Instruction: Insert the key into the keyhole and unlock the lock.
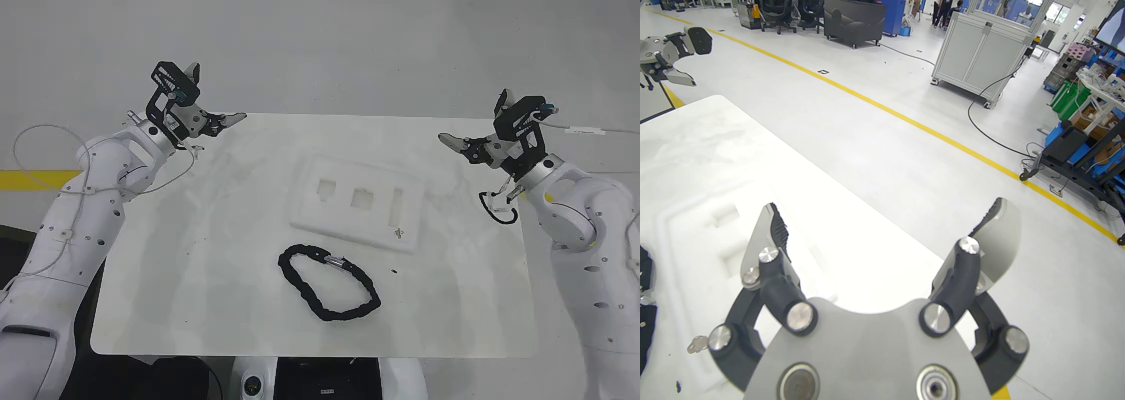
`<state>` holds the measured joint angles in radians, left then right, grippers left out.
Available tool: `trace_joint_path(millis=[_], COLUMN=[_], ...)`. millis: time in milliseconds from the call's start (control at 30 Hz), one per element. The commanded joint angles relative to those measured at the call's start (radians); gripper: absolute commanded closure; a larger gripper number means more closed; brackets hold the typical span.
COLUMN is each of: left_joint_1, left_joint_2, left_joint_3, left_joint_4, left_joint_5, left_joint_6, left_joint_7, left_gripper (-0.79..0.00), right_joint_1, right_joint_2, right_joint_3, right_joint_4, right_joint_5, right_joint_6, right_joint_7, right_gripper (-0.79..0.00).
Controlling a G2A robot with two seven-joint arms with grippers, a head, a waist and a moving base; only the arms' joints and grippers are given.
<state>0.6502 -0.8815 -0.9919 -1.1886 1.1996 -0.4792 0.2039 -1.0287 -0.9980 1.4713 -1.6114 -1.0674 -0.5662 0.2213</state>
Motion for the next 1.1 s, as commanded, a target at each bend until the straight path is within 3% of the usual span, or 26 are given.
trace_joint_path(millis=[0,933,1067], left_joint_1=[0.000,0.000,0.000], left_joint_2=[0.000,0.000,0.000], left_joint_3=[0.000,0.000,0.000], left_joint_4=[0.000,0.000,0.000], left_joint_5=[0.000,0.000,0.000], left_joint_6=[0.000,0.000,0.000], left_joint_7=[0.000,0.000,0.000], left_gripper=[-0.785,-0.785,-0.785], right_joint_1=[0.000,0.000,-0.013], right_joint_2=[0.000,0.000,-0.002], right_joint_3=[0.000,0.000,-0.027], right_joint_4=[0.000,0.000,-0.016], right_joint_5=[0.000,0.000,0.021], right_joint_6=[0.000,0.000,0.014], right_joint_7=[0.000,0.000,0.070], right_gripper=[-0.785,-0.785,-0.785])
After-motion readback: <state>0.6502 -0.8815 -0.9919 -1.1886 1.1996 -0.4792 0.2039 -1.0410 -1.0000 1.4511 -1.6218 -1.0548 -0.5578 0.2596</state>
